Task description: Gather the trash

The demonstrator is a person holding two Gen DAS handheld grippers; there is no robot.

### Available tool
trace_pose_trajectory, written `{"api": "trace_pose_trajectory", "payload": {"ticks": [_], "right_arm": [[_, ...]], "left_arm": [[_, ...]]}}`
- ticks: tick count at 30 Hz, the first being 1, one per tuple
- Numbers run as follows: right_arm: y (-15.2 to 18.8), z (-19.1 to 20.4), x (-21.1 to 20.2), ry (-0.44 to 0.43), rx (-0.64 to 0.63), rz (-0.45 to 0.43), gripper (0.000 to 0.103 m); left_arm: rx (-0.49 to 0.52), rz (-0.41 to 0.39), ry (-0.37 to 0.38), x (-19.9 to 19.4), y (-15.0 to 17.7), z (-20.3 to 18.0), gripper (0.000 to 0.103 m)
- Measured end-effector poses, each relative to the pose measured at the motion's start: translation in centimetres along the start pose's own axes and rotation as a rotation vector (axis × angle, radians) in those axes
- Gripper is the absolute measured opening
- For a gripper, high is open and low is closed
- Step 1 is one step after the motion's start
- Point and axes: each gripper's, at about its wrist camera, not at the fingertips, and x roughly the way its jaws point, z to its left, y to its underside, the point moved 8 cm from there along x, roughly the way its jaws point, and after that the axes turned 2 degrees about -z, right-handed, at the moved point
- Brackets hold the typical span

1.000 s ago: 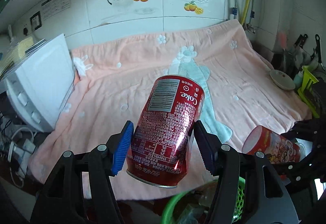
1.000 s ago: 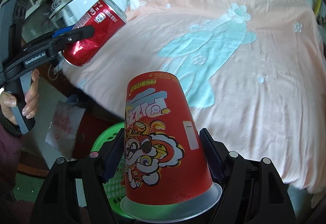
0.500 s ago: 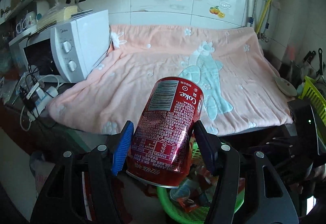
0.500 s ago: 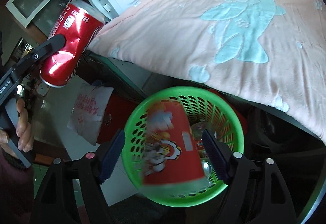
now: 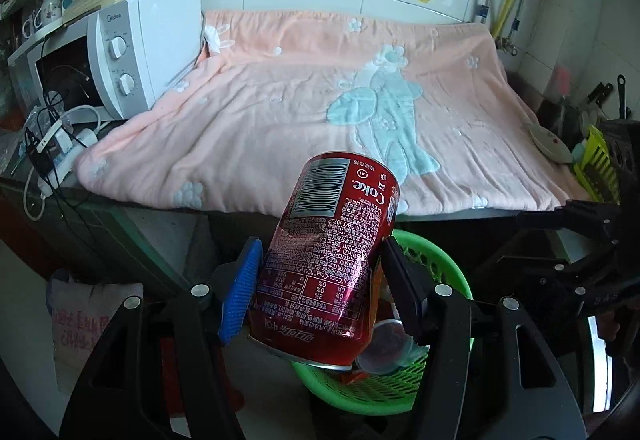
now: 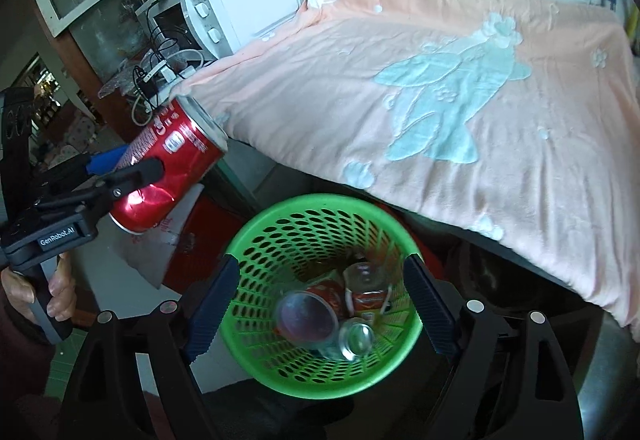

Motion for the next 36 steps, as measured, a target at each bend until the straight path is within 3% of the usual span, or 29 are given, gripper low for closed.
{"api": "trace_pose_trajectory", "payload": {"ticks": [5,13,15,28,36], "right_arm": [[1.5,-1.1,-1.0,0.046,0.011,-0.012,0.084],[3.4,-2.4,-2.0,0.048,0.069,-0.012,0.084],[3.6,-2.6,-2.2,0.050,0.077,-0.014,0.084],[4.4,-3.1,-3.3,0.083,0.101,-0.038,0.085],[3.6,-3.4,-4.6,0.151,0.094,-0.078,0.089]], "left_arm": [[0.030,0.062,0.017,2.1,1.6,-1.6,0.061],[0.041,0.129,0.055,4.8,3.2,-3.0,0.064],[0.036,0.139,0.061,5.1,3.2,-3.2,0.069],[0.049,0.076,0.023,2.6,1.6,-4.4,0.091],[0.034,-0.007,-0.018,-0.2,-0.4,-4.3,0.098]]}}
